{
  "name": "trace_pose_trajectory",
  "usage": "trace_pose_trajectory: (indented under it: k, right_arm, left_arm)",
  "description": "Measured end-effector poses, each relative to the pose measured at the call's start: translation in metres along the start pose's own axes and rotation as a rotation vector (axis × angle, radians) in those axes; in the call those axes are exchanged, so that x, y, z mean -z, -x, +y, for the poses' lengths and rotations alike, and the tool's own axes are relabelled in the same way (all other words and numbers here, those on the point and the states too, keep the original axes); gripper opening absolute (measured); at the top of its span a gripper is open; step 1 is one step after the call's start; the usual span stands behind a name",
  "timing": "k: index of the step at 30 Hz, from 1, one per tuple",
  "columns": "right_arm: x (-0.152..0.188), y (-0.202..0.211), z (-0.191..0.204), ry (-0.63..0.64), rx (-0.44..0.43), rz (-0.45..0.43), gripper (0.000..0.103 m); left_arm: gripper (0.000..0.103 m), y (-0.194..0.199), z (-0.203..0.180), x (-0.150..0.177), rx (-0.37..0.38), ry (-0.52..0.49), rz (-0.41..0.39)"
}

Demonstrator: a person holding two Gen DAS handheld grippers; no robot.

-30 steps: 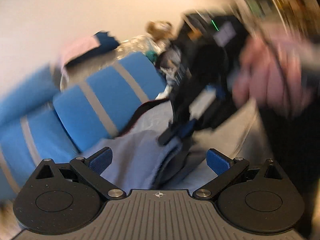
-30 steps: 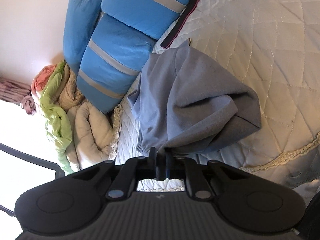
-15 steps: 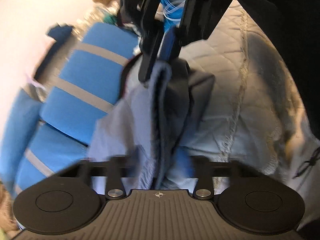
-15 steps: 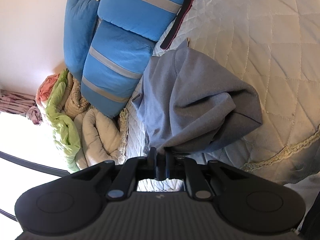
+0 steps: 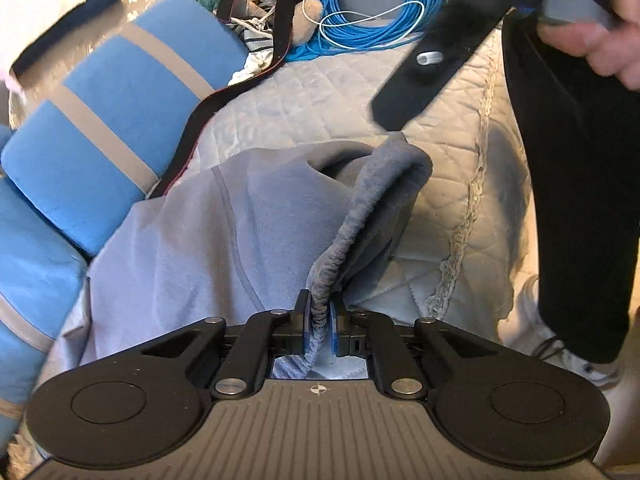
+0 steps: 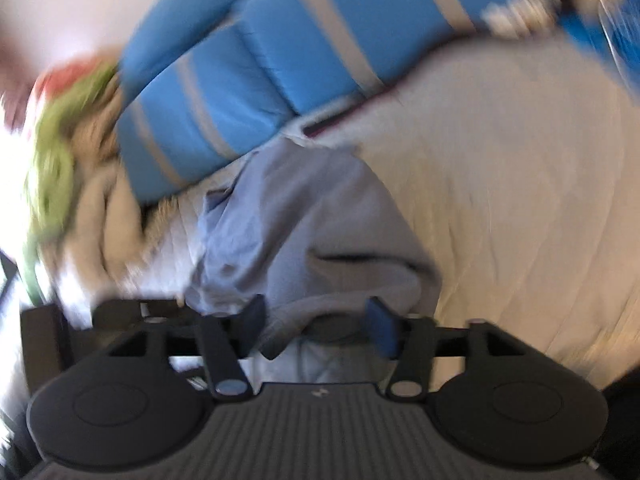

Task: Fold clothes
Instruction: 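Close the right gripper on the waistband while the left gripper grasps the waistband too, then lift the sweatpants by the waistband with both grippers, raising them off the bed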

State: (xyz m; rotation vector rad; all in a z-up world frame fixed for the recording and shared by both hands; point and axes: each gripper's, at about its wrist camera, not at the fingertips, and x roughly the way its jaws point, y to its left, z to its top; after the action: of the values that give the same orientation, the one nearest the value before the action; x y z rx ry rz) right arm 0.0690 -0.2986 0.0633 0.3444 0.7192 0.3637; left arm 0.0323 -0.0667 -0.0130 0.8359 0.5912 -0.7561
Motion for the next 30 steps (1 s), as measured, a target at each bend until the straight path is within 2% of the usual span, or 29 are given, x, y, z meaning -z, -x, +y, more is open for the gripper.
trace_pose_trajectory:
  k: [3, 7, 8, 11, 16, 18, 19, 20, 21, 23, 25, 28, 30]
  right_arm:
    - [0.017, 0.012, 0.047, 0.416, 0.128, -0.092, 0.089]
    - [0.054, 0.005, 0.094, 0.933, 0.283, -0.143, 0.089]
    - [0.062, 0.001, 0.101, 1.025, 0.307, -0.138, 0.089]
    - [0.080, -0.015, 0.110, 1.194, 0.348, -0.107, 0.087]
    - [0.099, -0.037, 0.116, 1.375, 0.408, -0.075, 0.073]
    - [0.104, -0.043, 0.118, 1.414, 0.422, -0.068, 0.063]
    - [0.106, -0.046, 0.119, 1.429, 0.430, -0.067, 0.061]
    - [0.109, -0.049, 0.120, 1.447, 0.438, -0.067, 0.054]
    - [0.111, -0.053, 0.121, 1.462, 0.445, -0.067, 0.043]
    - [0.113, -0.056, 0.121, 1.480, 0.453, -0.065, 0.034]
    - [0.117, -0.058, 0.121, 1.499, 0.455, -0.067, 0.013]
    - [0.122, -0.054, 0.123, 1.511, 0.435, -0.085, 0.011]
    - [0.118, -0.049, 0.123, 1.484, 0.423, -0.109, 0.010]
  left_arm:
    - [0.008, 0.001, -0.005, -0.009, 0.005, 0.009, -0.005]
    - [0.008, 0.004, -0.008, -0.011, 0.007, 0.012, -0.008]
    - [0.008, 0.004, -0.008, -0.012, 0.006, 0.014, -0.011]
    - [0.008, 0.004, -0.007, -0.014, 0.009, 0.021, -0.018]
    - [0.009, 0.004, -0.004, -0.013, 0.016, 0.034, -0.026]
    - [0.009, 0.004, -0.005, -0.013, 0.017, 0.031, -0.028]
    - [0.009, 0.005, -0.005, -0.013, 0.017, 0.030, -0.029]
    - [0.009, 0.005, -0.005, -0.013, 0.015, 0.029, -0.030]
    - [0.009, 0.005, -0.006, -0.013, 0.013, 0.030, -0.032]
    - [0.009, 0.005, -0.006, -0.013, 0.010, 0.030, -0.035]
    - [0.009, 0.006, -0.006, -0.012, -0.002, 0.027, -0.044]
    - [0.015, 0.011, -0.008, -0.008, -0.049, 0.006, -0.072]
    - [0.030, 0.017, -0.009, -0.005, -0.092, -0.004, -0.084]
